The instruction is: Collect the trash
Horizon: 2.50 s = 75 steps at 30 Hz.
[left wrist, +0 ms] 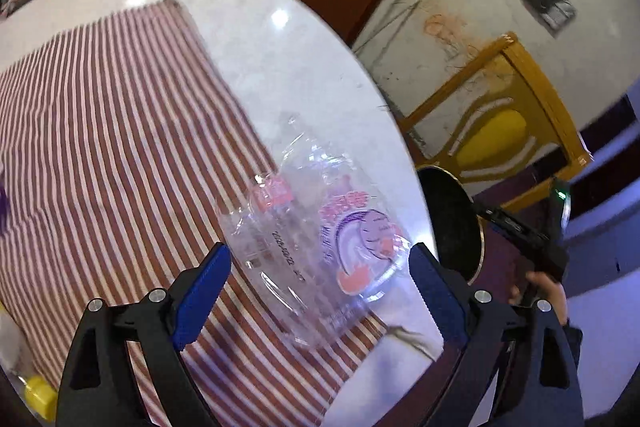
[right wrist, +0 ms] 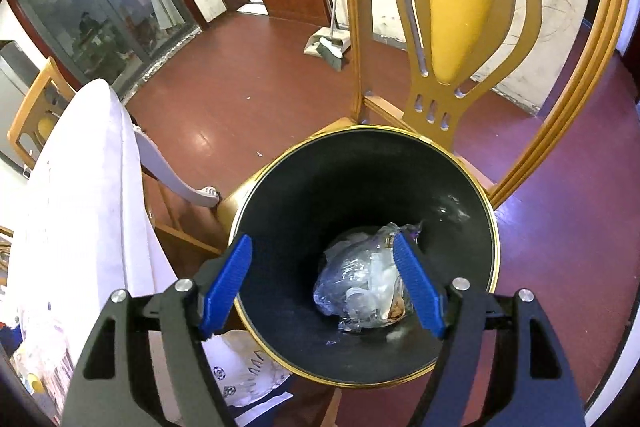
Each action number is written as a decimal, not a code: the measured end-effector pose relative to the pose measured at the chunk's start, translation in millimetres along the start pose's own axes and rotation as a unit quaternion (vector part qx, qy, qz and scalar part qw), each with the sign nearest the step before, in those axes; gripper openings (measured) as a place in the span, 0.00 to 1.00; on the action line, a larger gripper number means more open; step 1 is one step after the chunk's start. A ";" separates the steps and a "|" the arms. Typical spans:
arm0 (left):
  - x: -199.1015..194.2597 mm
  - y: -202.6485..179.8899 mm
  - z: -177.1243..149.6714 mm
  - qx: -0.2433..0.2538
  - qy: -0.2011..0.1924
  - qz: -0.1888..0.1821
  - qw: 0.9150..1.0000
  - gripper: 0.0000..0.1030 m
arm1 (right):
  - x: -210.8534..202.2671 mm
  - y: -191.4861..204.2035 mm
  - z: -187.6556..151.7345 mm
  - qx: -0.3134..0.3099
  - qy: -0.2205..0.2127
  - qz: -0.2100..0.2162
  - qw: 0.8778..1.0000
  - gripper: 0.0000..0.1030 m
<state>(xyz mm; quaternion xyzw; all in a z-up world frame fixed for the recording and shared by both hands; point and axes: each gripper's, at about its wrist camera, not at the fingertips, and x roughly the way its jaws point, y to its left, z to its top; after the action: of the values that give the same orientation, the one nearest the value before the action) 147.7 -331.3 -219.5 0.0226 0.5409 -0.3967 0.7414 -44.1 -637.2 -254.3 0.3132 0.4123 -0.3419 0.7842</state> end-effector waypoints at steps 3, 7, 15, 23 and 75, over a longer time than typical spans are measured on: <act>13.9 2.6 -0.7 -0.021 0.018 -0.018 0.999 0.66 | -1.5 1.9 -2.0 0.001 -0.001 0.002 1.000 0.71; 21.2 -2.8 -5.0 -0.003 0.043 -0.028 0.999 0.20 | -3.7 3.5 -1.3 0.000 -0.005 0.006 1.000 0.71; 16.6 -18.1 -4.4 0.014 0.017 -0.050 0.998 0.09 | -4.2 10.7 -4.2 -0.004 -0.007 0.014 1.000 0.71; 6.1 -43.6 14.8 0.043 -0.006 -0.070 0.997 0.09 | -13.5 -0.1 -5.9 0.013 -0.019 0.013 1.000 0.71; -238.7 -2.6 -52.5 0.079 -0.336 0.237 0.908 0.94 | -234.3 245.6 -93.9 -0.153 -0.293 0.199 0.922 0.93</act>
<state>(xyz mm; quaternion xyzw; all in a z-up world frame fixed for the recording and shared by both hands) 81.0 -174.2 -44.4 0.0734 0.2055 -0.2349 0.9472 10.6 -359.5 -44.7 0.1508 0.1406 -0.1876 0.9604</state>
